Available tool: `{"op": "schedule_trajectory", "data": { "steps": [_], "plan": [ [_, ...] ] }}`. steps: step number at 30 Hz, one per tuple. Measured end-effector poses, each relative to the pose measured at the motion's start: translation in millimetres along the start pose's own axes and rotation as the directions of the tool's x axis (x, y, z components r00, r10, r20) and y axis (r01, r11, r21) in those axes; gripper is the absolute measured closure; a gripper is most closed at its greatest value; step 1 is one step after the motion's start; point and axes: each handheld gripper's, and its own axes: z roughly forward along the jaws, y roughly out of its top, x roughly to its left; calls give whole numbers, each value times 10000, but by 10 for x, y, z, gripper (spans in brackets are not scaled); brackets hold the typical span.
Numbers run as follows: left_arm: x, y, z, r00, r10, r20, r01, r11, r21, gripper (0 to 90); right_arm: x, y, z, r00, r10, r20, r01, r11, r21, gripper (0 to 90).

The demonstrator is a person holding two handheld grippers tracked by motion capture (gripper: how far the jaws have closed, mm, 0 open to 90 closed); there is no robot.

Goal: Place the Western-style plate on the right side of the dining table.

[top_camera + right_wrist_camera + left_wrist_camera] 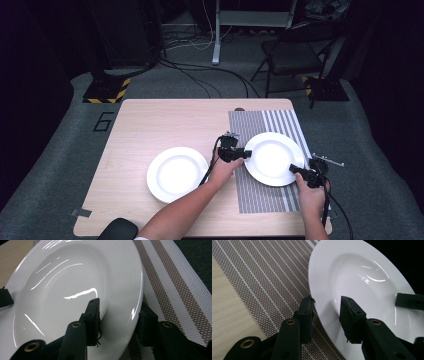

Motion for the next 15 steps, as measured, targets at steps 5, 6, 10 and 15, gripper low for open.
{"op": "schedule_trajectory", "data": {
  "steps": [5,6,10,15],
  "plan": [
    [31,2,45,10000,-43,-5,43,10000,-42,634,-1,27,28,10000,-70,35,70,10000,6,597],
    [32,2,54,10000,-82,-20,82,9999,-73,634,-2,34,28,9999,-95,90,94,9999,44,597],
    [54,4,75,10000,-34,9,34,10000,-85,634,-10,53,47,9998,-185,124,184,9998,21,598],
    [59,-2,94,10000,-42,-31,42,9999,-153,634,-17,54,71,9998,-163,141,164,9999,-18,598]
  ]
}}
